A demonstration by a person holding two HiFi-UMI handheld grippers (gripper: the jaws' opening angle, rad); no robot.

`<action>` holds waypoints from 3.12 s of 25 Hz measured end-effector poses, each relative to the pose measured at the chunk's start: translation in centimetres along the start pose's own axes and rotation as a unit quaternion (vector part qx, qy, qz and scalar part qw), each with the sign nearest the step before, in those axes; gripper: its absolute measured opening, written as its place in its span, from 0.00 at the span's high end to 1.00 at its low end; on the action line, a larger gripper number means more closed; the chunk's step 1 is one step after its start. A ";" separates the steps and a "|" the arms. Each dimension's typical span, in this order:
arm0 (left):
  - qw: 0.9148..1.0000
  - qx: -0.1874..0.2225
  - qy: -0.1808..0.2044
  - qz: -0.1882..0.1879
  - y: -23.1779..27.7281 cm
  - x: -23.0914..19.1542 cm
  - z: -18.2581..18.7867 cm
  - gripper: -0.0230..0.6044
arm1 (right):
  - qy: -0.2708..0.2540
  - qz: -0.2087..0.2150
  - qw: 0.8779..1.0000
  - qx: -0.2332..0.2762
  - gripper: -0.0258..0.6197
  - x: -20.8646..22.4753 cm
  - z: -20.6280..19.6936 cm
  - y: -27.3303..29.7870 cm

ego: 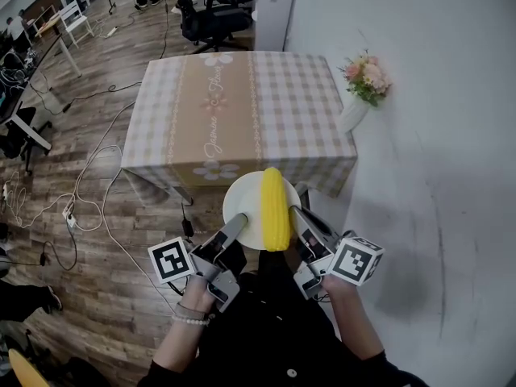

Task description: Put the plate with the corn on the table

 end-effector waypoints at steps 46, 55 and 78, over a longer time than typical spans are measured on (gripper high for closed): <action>0.996 0.075 0.015 0.036 14.9 -4.1 6.5 0.91 | 0.005 0.037 0.995 -0.093 0.82 9.8 7.5 15.0; 0.995 0.086 0.019 0.041 17.2 -5.7 7.2 0.91 | 0.003 0.042 0.993 -0.109 0.82 12.3 8.0 17.2; 0.995 0.058 0.030 0.074 21.4 -8.8 7.8 0.91 | -0.012 0.010 0.993 -0.114 0.81 16.7 8.8 19.0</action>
Point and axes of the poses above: the fingertips, and each gripper's own axes: y forward along the fingers, x to its right, z out of its top, the point moved 3 cm from there along -y, backward along the fingers, and after that the axes turned 13 degrees about x, right-handed, at the moved point
